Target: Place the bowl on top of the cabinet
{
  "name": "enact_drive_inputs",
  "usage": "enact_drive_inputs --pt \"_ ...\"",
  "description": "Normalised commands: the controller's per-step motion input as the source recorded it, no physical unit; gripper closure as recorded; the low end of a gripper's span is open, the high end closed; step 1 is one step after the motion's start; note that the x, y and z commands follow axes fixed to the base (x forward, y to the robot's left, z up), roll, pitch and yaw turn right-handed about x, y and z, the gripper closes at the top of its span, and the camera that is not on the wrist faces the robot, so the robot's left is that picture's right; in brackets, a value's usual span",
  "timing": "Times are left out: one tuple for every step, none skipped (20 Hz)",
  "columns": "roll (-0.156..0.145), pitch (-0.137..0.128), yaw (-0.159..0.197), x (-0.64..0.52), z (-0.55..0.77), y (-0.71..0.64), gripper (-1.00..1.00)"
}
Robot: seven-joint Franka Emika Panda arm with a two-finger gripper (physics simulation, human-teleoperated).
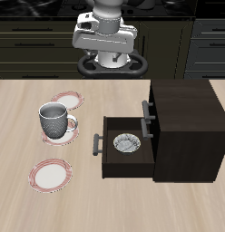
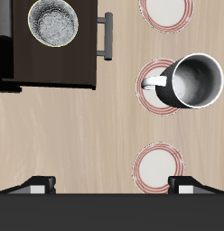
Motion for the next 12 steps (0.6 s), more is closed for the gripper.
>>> enact_drive_inputs --pt "0.046 -0.054 0.095 0.27 0.18 0.00 -1.00" --pt "-0.052 -0.013 -0.042 0.34 0.08 -0.15 -1.00" --pt "-0.003 0.020 -0.052 0.27 -0.01 0.00 -1.00" --pt "-0.003 -0.036 0.063 0.27 0.14 -0.06 -1.00" --pt "0.000 0.000 0.000 0.00 0.00 0.00 -1.00" --pt "0.004 -0.023 0.029 0.47 0.10 -0.09 -1.00" --pt "0.003 -0.042 0.017 0.61 0.16 -0.10 -1.00" --pt "-0.007 -0.004 0.002 0.22 -0.03 -0.02 -1.00" --pt "-0.035 -0.018 -0.013 0.34 0.07 -0.09 -1.00" --pt "0.053 -0.020 0.017 0.37 0.13 -0.03 -1.00" --pt "0.001 -0.037 0.005 0.36 0.01 0.00 -1.00" --pt "-0.002 -0.027 0.076 0.30 0.06 -0.01 -1.00"
